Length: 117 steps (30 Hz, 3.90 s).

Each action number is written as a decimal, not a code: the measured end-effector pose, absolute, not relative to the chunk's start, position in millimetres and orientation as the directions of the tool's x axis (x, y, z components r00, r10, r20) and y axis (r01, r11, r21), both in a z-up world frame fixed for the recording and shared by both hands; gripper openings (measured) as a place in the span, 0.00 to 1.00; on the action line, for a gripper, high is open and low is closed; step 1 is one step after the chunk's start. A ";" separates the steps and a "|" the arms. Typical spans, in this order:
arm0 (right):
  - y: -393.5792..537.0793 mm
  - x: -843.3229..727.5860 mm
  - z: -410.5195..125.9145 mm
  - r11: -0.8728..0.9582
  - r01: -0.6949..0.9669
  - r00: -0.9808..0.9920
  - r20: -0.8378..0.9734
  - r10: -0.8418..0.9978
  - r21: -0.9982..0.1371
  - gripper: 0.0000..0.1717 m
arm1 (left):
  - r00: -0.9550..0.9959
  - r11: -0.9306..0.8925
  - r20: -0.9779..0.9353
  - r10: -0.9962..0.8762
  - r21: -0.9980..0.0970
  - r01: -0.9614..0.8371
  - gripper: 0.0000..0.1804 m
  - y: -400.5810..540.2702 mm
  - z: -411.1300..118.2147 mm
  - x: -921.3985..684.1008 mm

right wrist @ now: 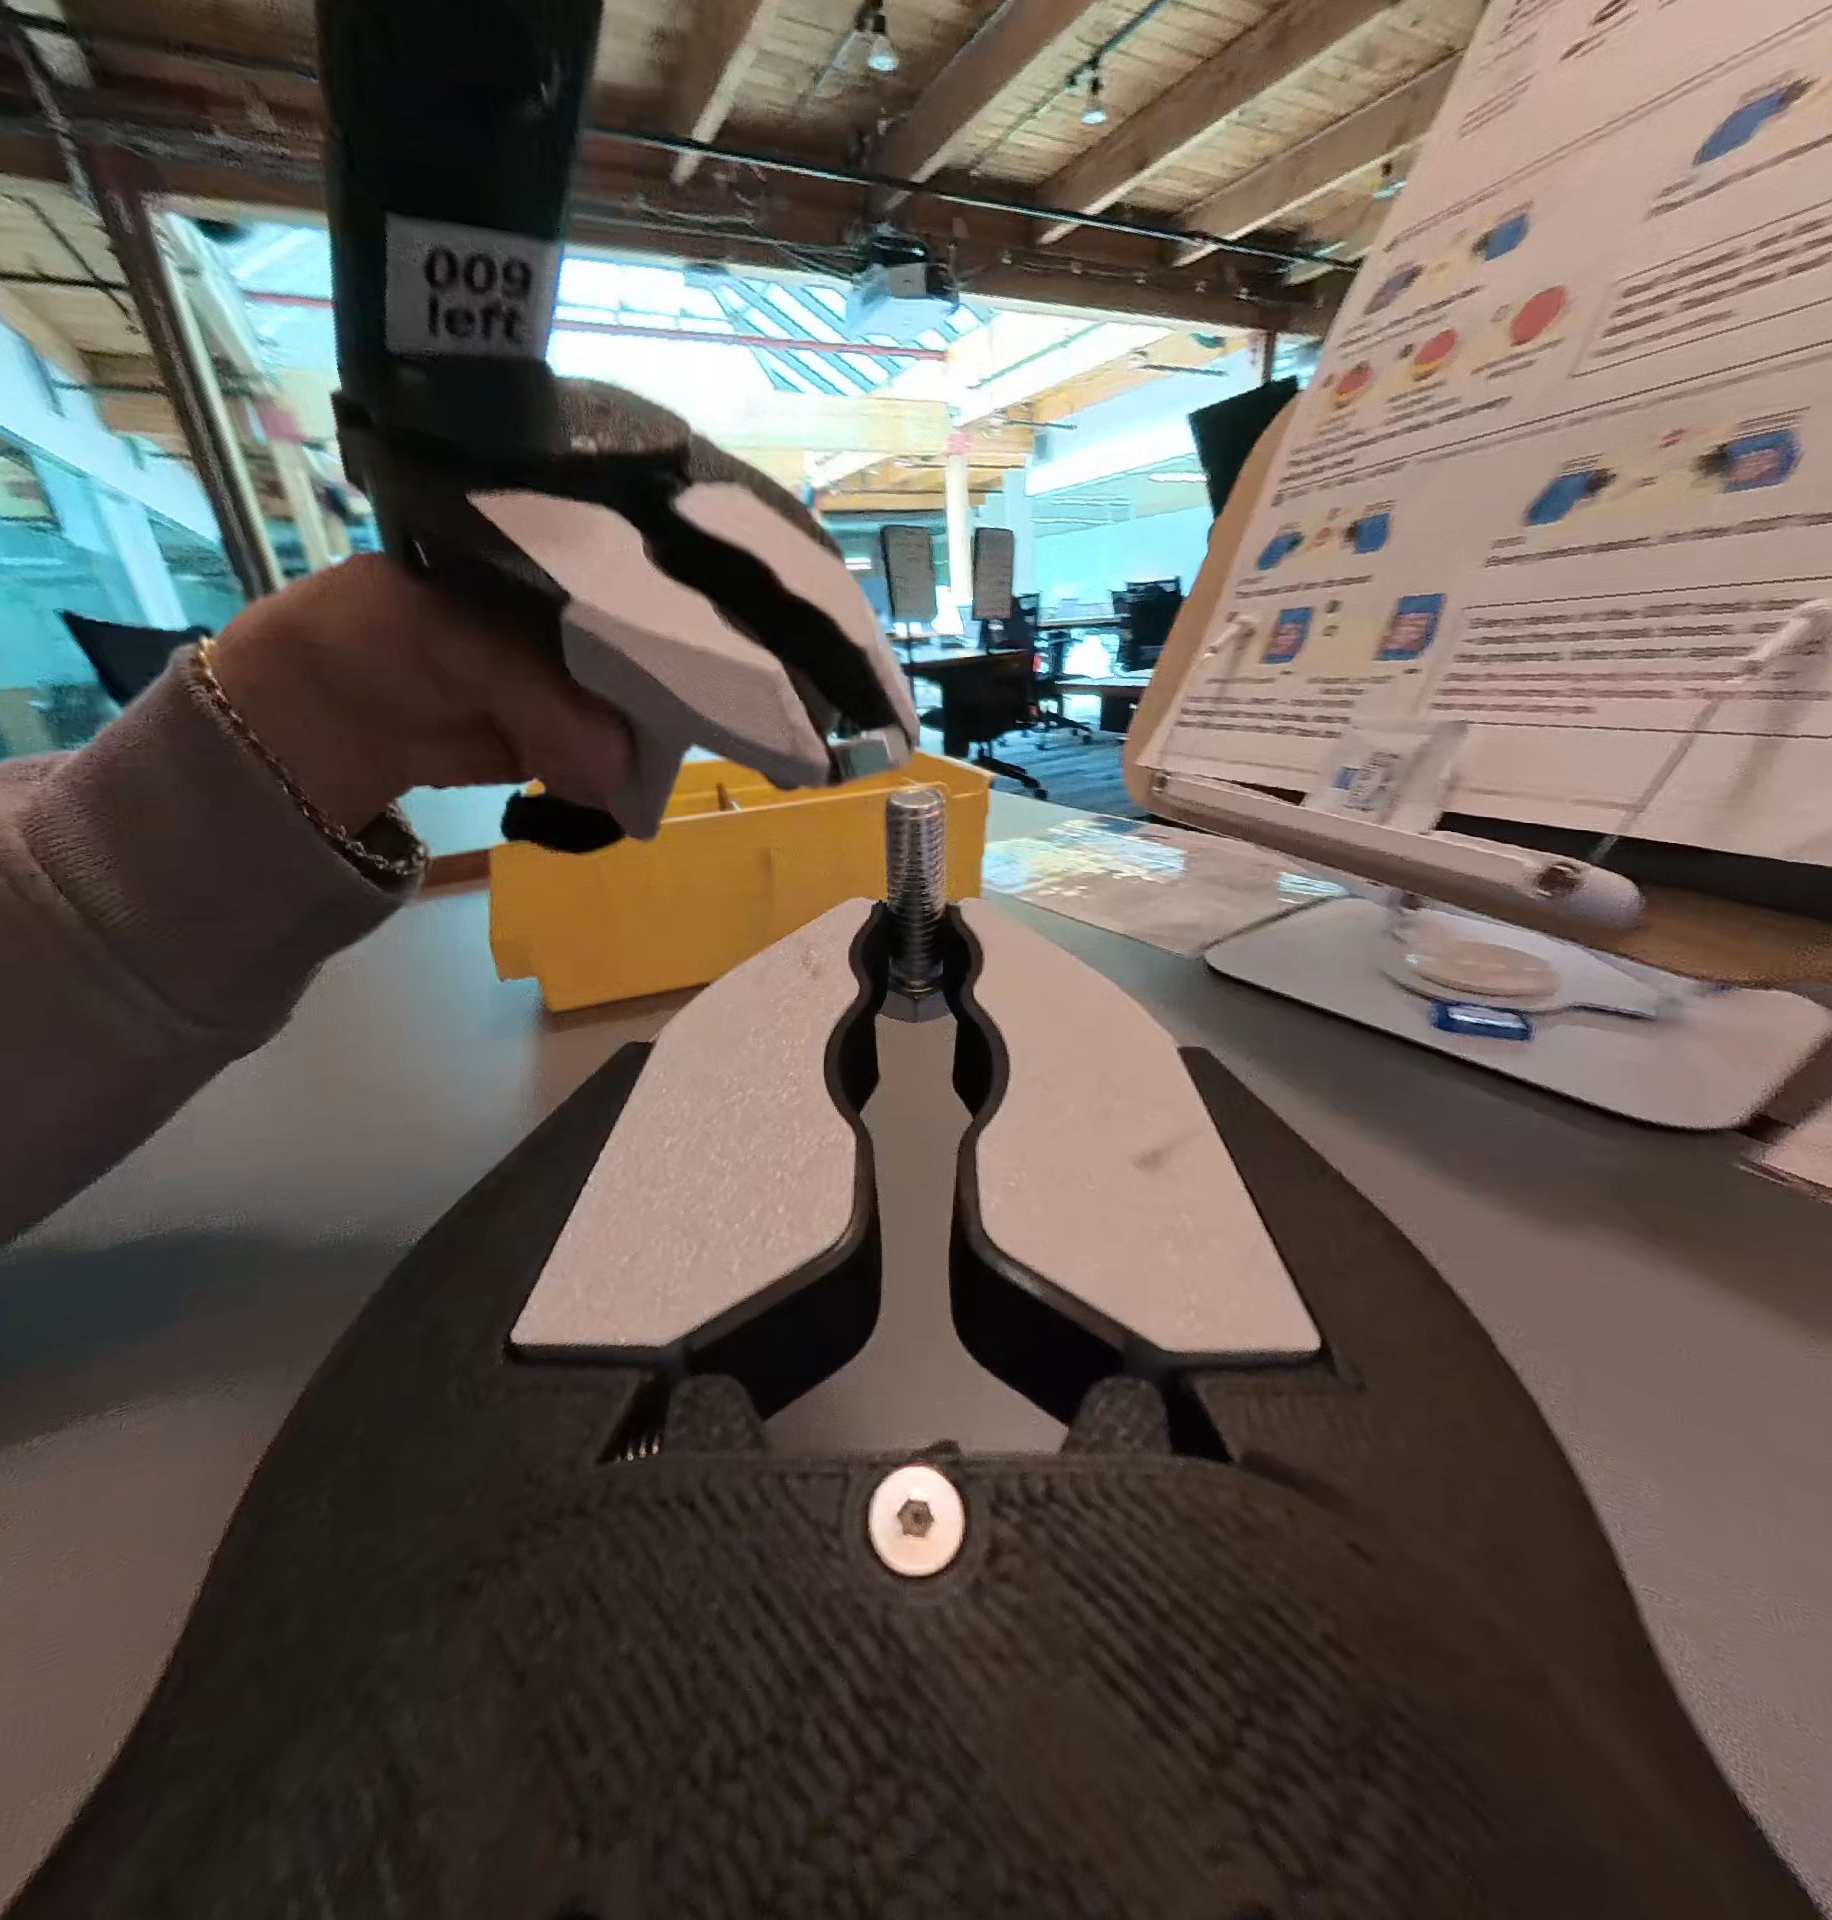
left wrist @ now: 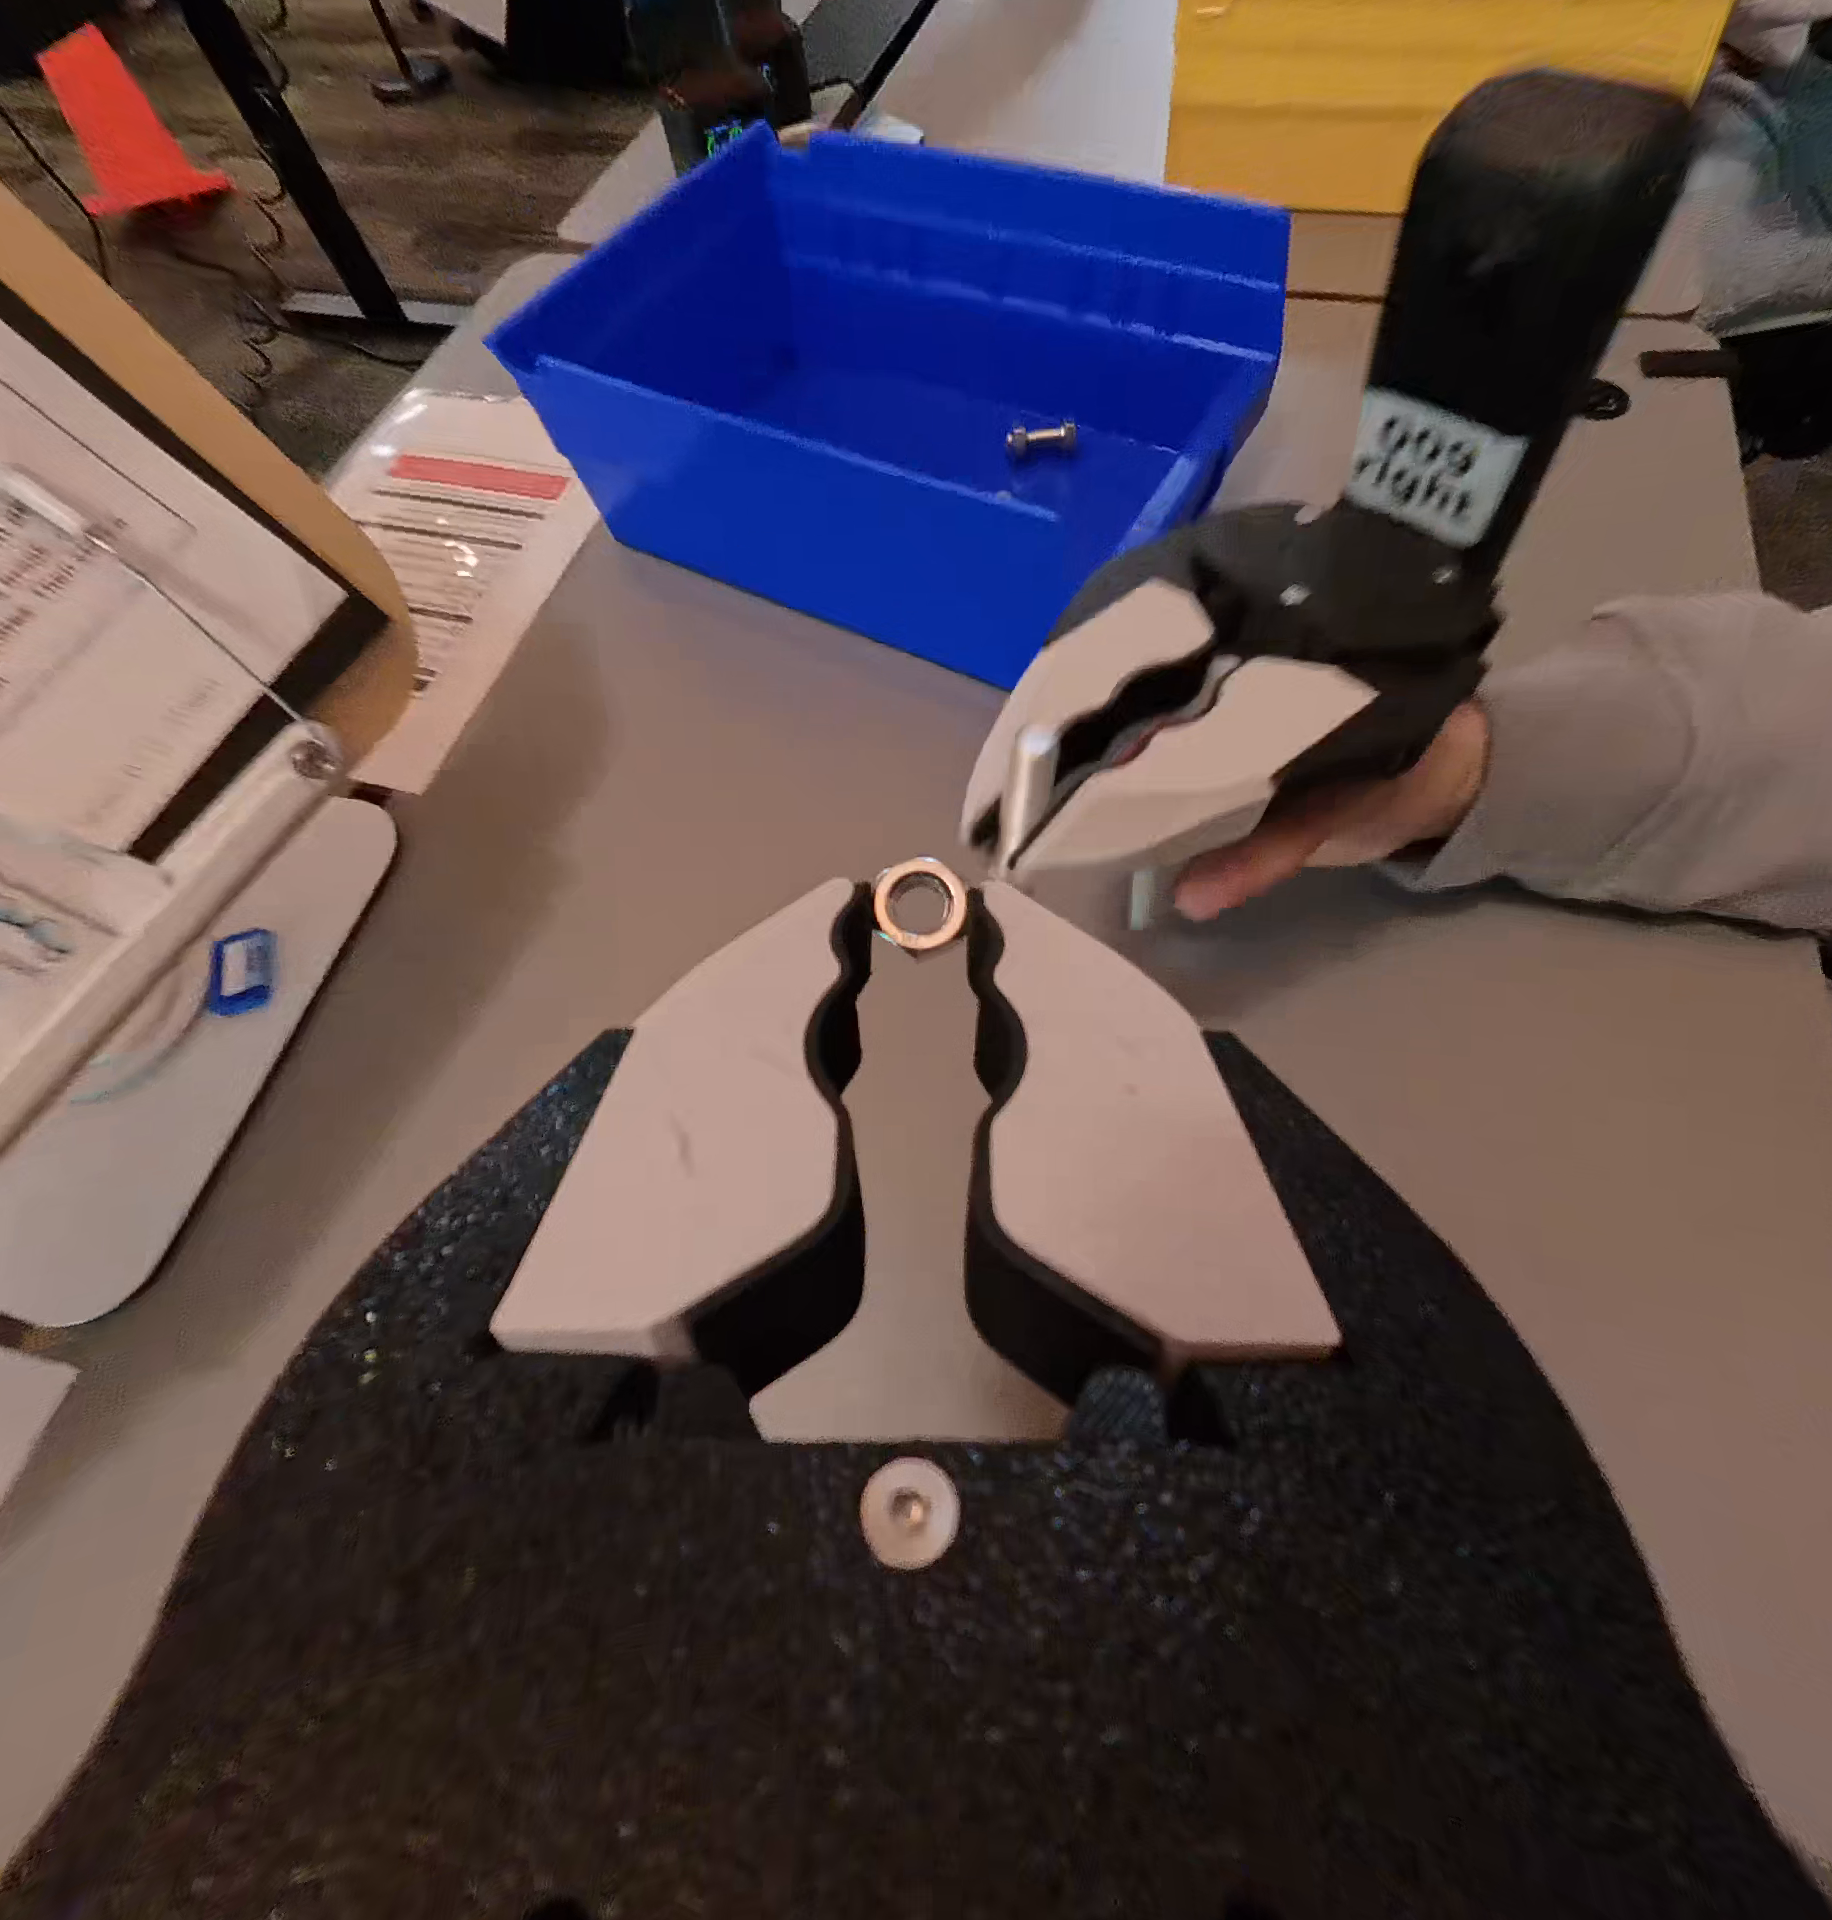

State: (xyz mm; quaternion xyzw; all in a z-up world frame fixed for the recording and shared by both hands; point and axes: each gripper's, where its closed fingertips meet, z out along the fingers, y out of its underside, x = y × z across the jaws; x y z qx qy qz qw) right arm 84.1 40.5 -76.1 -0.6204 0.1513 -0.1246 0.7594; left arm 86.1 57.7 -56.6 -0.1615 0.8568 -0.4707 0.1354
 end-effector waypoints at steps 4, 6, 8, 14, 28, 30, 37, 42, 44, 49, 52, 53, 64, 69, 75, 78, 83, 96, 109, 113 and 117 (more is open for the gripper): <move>57.2 89.5 -83.6 0.222 -0.018 0.931 -0.097 -0.352 -0.975 0.05 | -0.938 0.547 -0.089 -0.336 -0.829 -0.117 0.09 56.0 -56.0 78.6; 57.3 85.6 -87.9 0.215 -0.016 0.927 -0.095 -0.363 -0.976 0.05 | -0.958 0.591 -0.080 -0.274 -0.800 -0.102 0.09 50.0 -65.9 71.8; 54.1 85.4 -94.5 0.160 0.015 0.912 -0.052 -0.407 -0.987 0.05 | -0.958 0.619 -0.100 -0.267 -0.780 -0.091 0.09 48.2 -72.4 73.1; 49.6 84.1 -107.0 0.041 0.030 0.904 0.010 -0.428 -0.999 0.05 | -0.963 0.592 -0.088 -0.254 -0.802 -0.082 0.09 41.8 -73.4 76.4; 59.8 72.5 -112.2 -0.028 0.062 0.914 0.068 -0.399 -0.998 0.05 | -0.970 0.665 -0.090 -0.226 -0.742 -0.086 0.09 43.8 -88.8 70.8; 60.1 72.6 -112.7 -0.035 0.068 0.912 0.076 -0.404 -0.997 0.05 | -0.974 0.671 -0.070 -0.215 -0.735 -0.095 0.09 44.0 -90.6 67.6; 59.3 71.8 -112.5 -0.076 0.122 0.899 0.143 -0.415 -0.990 0.05 | -0.976 0.700 -0.100 -0.192 -0.711 -0.065 0.09 45.3 -92.5 63.4; 60.3 70.2 -111.3 -0.058 0.109 0.906 0.123 -0.406 -0.992 0.05 | -0.976 0.696 -0.111 -0.187 -0.716 -0.052 0.09 45.5 -91.4 62.6; 59.9 70.4 -110.9 -0.051 0.103 0.907 0.115 -0.404 -0.993 0.05 | -0.974 0.691 -0.112 -0.197 -0.721 -0.056 0.11 45.0 -91.0 64.3; 59.3 70.2 -110.0 -0.037 0.092 0.911 0.099 -0.400 -0.995 0.05 | -0.974 0.672 -0.104 -0.201 -0.738 -0.060 0.14 43.2 -88.5 64.6; 58.5 70.4 -108.6 -0.021 0.080 0.913 0.082 -0.399 -0.997 0.05 | -0.971 0.650 -0.116 -0.207 -0.758 -0.048 0.16 43.1 -81.8 64.8; 58.1 70.5 -107.6 -0.010 0.073 0.915 0.071 -0.398 -0.997 0.05 | -0.972 0.642 -0.115 -0.206 -0.765 -0.046 0.16 42.8 -80.1 64.4; 54.8 70.8 -100.4 0.063 0.029 0.921 0.002 -0.389 -0.998 0.05 | -0.967 0.632 -0.102 -0.235 -0.771 -0.073 0.15 42.1 -82.1 70.4; 53.7 71.8 -100.2 0.071 0.020 0.922 -0.009 -0.387 -0.997 0.05 | -0.959 0.637 -0.111 -0.260 -0.766 -0.084 0.15 48.9 -81.9 74.3; 53.9 71.8 -99.8 0.082 0.011 0.922 -0.021 -0.386 -0.997 0.05 | -0.969 0.565 -0.072 -0.237 -0.822 -0.078 0.15 37.3 -71.5 69.6; 53.3 71.3 -97.7 0.101 -0.001 0.924 -0.039 -0.380 -0.995 0.05 | -0.968 0.580 -0.063 -0.241 -0.809 -0.091 0.15 35.6 -78.8 72.3; 50.2 73.7 -96.1 0.117 -0.015 0.922 -0.059 -0.382 -0.993 0.05 | -0.959 0.577 -0.070 -0.275 -0.810 -0.106 0.16 43.6 -76.7 77.4; 49.6 74.1 -95.9 0.127 -0.033 0.922 -0.080 -0.379 -0.991 0.05 | -0.963 0.529 -0.015 -0.270 -0.838 -0.135 0.19 33.7 -77.0 78.3; 46.3 77.0 -93.5 0.160 -0.067 0.916 -0.124 -0.382 -0.985 0.05 | -0.950 0.493 -0.002 -0.314 -0.855 -0.161 0.21 28.1 -75.5 85.6; 43.0 80.0 -93.0 0.161 -0.069 0.910 -0.128 -0.395 -0.985 0.05 | -0.939 0.474 0.039 -0.342 -0.856 -0.208 0.24 36.5 -76.4 90.8; 40.4 80.9 -90.8 0.175 -0.070 0.910 -0.135 -0.392 -0.982 0.05 | -0.913 0.470 0.010 -0.408 -0.855 -0.220 0.20 52.6 -75.4 102.4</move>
